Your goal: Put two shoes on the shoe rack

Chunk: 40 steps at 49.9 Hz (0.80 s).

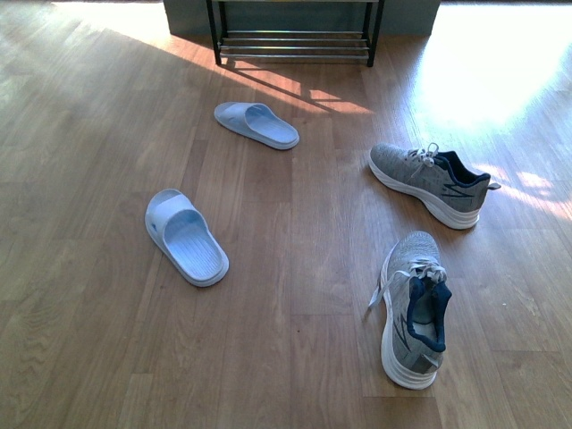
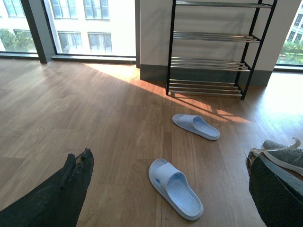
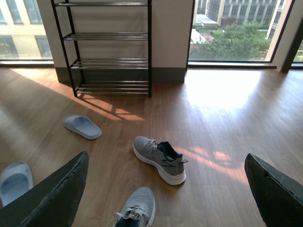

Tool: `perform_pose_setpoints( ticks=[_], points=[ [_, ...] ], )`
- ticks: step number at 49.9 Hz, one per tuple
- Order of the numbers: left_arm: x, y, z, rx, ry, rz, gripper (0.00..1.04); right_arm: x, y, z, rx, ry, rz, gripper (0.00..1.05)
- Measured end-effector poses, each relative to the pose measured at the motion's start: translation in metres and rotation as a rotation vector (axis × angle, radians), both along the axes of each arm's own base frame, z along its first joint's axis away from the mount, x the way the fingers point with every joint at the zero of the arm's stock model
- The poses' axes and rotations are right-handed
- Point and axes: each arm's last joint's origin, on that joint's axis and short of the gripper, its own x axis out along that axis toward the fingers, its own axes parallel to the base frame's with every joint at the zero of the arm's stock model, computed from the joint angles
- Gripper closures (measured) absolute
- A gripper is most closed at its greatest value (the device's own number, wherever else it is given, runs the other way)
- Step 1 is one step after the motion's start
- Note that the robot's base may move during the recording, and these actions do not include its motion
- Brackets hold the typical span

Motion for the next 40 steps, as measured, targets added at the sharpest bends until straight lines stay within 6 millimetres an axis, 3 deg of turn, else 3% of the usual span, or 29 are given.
perform_pose_setpoints(
  ticks=[40],
  points=[
    [0.0000, 0.0000, 0.0000, 0.000, 0.000, 0.000, 0.09, 0.0000, 0.0000, 0.0000, 0.000, 0.000, 0.000, 0.09]
  ],
)
